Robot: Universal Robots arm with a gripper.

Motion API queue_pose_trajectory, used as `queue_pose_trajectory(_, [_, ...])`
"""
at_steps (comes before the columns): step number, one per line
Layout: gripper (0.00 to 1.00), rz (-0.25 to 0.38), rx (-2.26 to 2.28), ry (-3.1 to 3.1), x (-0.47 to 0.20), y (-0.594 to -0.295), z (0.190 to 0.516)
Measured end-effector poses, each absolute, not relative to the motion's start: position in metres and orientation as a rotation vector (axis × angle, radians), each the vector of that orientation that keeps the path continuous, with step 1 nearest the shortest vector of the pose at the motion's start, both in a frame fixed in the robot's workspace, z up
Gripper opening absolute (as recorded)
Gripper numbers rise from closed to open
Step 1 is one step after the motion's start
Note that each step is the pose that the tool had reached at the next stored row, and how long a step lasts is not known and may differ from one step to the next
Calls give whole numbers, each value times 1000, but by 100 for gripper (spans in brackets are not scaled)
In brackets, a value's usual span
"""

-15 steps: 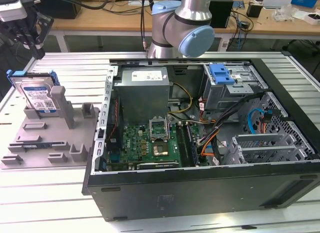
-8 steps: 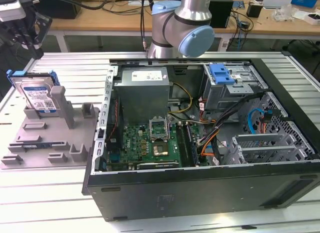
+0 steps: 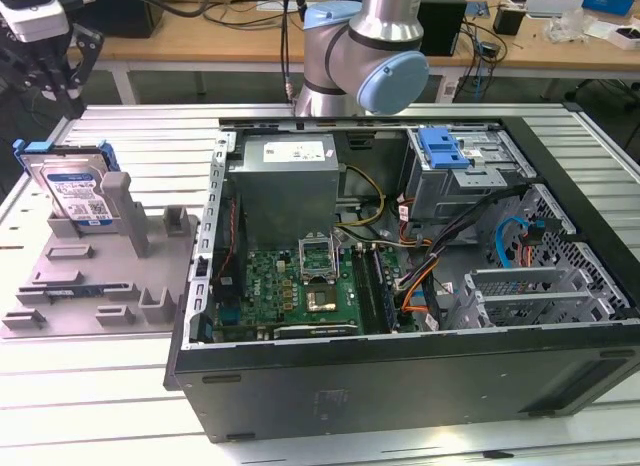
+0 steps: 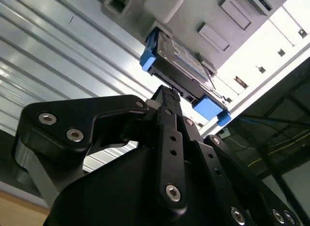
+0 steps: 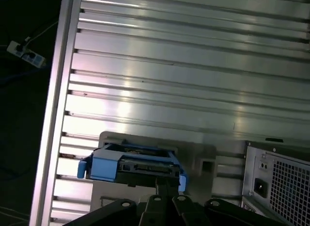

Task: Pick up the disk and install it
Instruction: 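Pick up the disk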

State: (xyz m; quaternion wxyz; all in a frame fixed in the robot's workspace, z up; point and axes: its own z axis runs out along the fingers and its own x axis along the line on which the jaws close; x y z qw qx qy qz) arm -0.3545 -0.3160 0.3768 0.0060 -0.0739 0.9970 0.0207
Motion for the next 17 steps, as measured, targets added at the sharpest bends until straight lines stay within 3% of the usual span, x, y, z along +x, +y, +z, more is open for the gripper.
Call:
queue_pose_trajectory(11, [11, 69, -603, 3081, -355, -316, 374])
queue_pose_trajectory(16, [36, 72, -753, 3057, -355, -316, 374])
queue_pose_trajectory(17, [36, 72, -779, 3052, -355, -316, 374])
